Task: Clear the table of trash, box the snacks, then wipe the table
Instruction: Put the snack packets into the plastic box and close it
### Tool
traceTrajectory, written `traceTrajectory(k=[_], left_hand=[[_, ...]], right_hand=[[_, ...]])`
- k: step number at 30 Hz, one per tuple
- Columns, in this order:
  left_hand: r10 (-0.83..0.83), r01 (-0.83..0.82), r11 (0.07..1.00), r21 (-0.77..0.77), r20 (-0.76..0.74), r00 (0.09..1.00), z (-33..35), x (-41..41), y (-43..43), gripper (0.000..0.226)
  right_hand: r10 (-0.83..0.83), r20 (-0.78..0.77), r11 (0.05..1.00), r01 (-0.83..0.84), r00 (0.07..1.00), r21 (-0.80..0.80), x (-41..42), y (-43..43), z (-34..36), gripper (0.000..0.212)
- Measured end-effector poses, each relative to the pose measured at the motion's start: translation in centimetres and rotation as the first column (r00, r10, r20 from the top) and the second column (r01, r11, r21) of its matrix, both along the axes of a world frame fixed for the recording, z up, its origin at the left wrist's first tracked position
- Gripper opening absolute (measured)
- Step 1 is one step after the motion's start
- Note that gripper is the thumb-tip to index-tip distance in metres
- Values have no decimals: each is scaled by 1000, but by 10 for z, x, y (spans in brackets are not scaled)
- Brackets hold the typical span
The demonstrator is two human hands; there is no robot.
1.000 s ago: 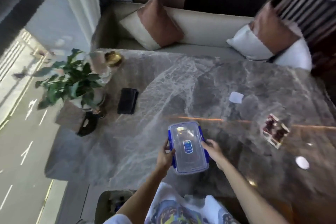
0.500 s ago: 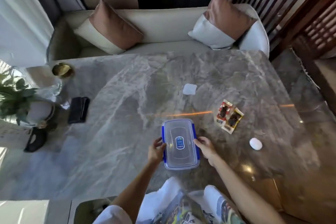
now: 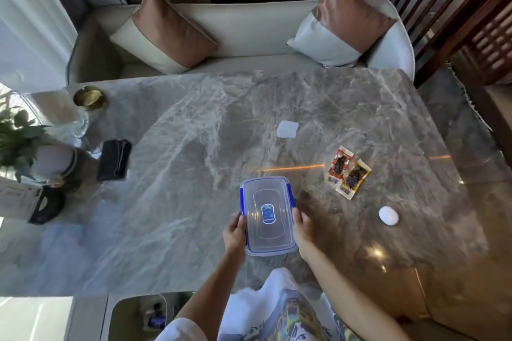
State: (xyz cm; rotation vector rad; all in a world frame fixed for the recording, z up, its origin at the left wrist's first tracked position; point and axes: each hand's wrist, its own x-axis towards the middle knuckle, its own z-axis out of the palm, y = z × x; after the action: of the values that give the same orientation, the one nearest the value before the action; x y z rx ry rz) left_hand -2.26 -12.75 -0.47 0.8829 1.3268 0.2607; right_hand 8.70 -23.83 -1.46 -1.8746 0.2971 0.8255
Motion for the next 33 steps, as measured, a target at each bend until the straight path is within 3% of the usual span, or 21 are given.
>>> traceTrajectory(k=[7, 17, 23, 28, 33], left_hand=[[1, 26, 986, 167, -156, 988, -3, 5, -2, 30], [-3, 104, 969, 222, -411, 912, -12, -8, -4, 26], [-17, 89, 976, 201, -331, 943, -11, -16, 0, 25], [-160, 259, 946, 193, -416, 895, -2, -22, 10, 51], [-291, 382, 902, 200, -372, 882, -2, -26, 13, 51]], right_hand=[[67, 77, 991, -58, 995, -120, -2, 8, -3, 39], [123, 75, 978, -108, 989, -180, -8, 1, -15, 34], [148, 39, 983, -142, 988, -116, -9, 5, -16, 32], [254, 352, 959, -185, 901, -217, -10, 8, -3, 30], [364, 236, 930, -335, 901, -153, -19, 13, 1, 54]])
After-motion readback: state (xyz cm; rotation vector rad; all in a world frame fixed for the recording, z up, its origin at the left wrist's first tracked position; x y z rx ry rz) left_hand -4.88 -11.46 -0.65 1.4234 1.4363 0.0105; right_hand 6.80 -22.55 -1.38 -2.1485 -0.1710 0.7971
